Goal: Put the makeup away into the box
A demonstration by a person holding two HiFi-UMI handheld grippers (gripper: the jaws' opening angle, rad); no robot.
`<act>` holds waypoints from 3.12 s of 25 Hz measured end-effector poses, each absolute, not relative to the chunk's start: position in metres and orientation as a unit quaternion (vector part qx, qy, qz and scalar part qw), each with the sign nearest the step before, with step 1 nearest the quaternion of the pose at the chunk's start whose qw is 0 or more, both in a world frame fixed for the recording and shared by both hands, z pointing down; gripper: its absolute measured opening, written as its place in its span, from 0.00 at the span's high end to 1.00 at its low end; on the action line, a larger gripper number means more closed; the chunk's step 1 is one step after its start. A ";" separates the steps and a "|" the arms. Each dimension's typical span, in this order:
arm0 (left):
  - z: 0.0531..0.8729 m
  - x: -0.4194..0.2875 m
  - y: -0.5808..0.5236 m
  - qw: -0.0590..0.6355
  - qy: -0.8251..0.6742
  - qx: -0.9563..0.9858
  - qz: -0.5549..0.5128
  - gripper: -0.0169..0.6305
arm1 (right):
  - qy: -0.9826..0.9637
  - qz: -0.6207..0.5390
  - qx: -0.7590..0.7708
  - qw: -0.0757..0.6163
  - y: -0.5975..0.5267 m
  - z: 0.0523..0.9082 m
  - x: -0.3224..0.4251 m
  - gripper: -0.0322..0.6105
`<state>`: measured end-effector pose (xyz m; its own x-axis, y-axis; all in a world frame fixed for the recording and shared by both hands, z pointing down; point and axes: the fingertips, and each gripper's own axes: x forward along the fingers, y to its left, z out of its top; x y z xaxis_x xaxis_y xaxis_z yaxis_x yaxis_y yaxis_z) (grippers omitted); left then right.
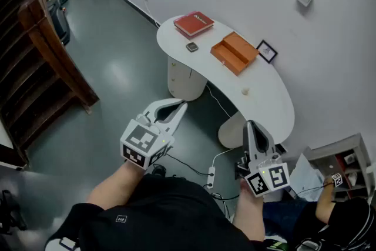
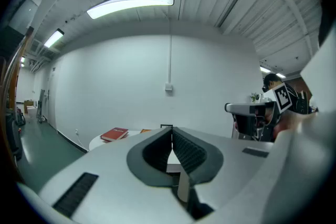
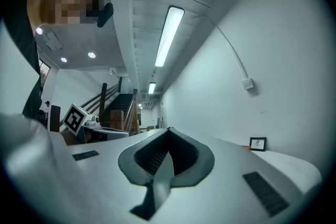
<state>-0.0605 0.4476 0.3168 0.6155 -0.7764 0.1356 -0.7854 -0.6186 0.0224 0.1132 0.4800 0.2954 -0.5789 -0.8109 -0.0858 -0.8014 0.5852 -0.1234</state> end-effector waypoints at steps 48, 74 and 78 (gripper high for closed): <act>0.363 -0.118 0.154 0.105 -0.391 0.914 0.038 0.95 | 0.861 -0.113 -0.495 0.026 0.208 0.331 0.090 0.89; 0.411 0.058 0.028 0.131 -0.305 0.934 0.131 0.95 | 0.823 -0.202 -0.530 0.038 0.097 0.414 0.243 0.89; 0.413 0.095 0.016 0.124 -0.290 0.937 0.148 0.95 | 0.826 -0.216 -0.520 0.021 0.088 0.444 0.254 0.89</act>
<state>0.0952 0.0162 0.4126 0.7883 -0.5065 0.3493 -0.5799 -0.8014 0.1466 0.2537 0.0884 0.4435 -0.4588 -0.8679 0.1903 -0.8498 0.3661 -0.3793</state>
